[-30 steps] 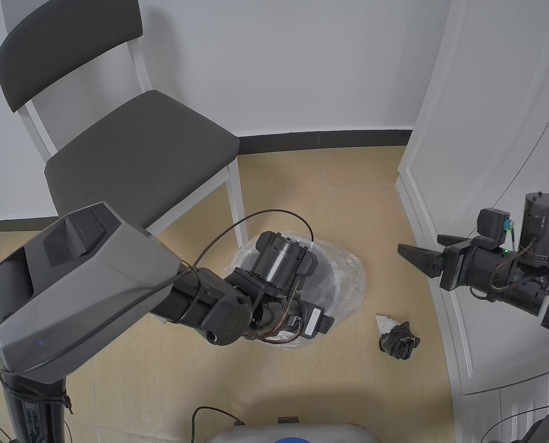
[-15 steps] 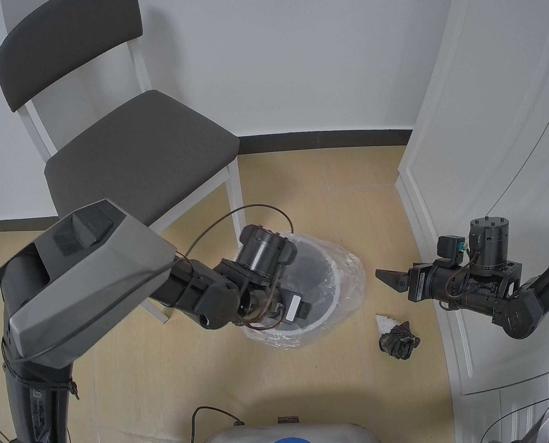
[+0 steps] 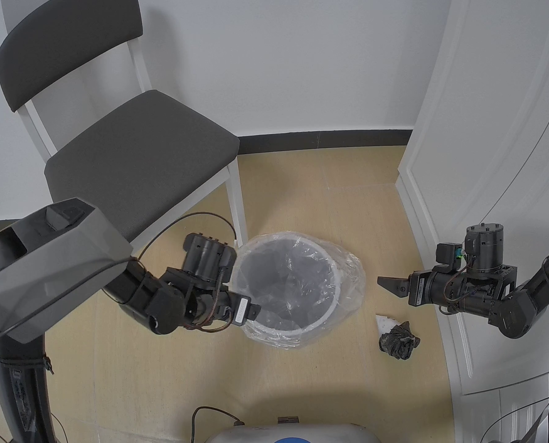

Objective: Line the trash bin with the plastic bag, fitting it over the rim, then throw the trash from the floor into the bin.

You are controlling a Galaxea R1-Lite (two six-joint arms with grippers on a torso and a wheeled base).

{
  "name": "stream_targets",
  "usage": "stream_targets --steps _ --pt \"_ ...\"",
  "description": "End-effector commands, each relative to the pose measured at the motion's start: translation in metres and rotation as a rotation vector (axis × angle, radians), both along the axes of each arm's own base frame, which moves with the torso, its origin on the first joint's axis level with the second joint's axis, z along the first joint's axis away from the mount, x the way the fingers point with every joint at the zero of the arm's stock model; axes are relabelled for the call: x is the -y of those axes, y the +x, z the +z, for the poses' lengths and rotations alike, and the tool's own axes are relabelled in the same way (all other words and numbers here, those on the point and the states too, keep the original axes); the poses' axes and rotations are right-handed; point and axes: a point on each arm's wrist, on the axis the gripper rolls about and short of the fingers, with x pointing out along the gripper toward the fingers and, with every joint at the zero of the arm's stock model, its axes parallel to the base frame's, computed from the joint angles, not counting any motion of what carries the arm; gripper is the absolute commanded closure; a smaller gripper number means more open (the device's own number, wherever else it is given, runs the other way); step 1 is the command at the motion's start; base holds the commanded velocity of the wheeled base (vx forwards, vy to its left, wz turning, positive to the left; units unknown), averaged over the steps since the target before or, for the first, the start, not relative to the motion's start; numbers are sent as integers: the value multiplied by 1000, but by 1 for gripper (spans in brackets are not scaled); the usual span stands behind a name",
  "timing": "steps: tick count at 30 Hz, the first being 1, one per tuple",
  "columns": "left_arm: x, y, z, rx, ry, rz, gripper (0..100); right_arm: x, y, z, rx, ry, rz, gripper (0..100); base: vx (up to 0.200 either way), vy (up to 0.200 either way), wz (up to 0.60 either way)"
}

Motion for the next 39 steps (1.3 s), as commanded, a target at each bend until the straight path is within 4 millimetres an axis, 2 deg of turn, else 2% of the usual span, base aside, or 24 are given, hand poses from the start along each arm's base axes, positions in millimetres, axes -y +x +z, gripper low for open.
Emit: stream_targets --steps 1,5,9,16,21,28,35,39 --pt "-46 -2 -9 44 68 14 0 0 0 -2 -9 -1 1 0 0 0 0" --pt "-61 -8 -13 80 82 -17 0 0 0 -3 -12 -2 1 0 0 0 0" --pt "-76 -11 -6 96 66 -53 0 1 0 -1 -4 -1 1 0 0 0 0" --pt "-105 -15 -23 51 121 -137 0 6 -7 11 37 -1 -8 0 0 0 0" --pt "-108 -10 -32 70 132 -173 0 7 -17 17 66 -32 17 0 0 0 0" --pt "-125 -4 -59 60 194 -260 0 7 -29 20 124 -65 69 0 0 0 0" --pt "-125 12 -71 90 162 -289 0 4 -32 22 145 -58 77 0 0 0 0" --pt "-124 18 -87 84 169 -318 0 6 -32 24 152 -56 72 0 0 0 0"
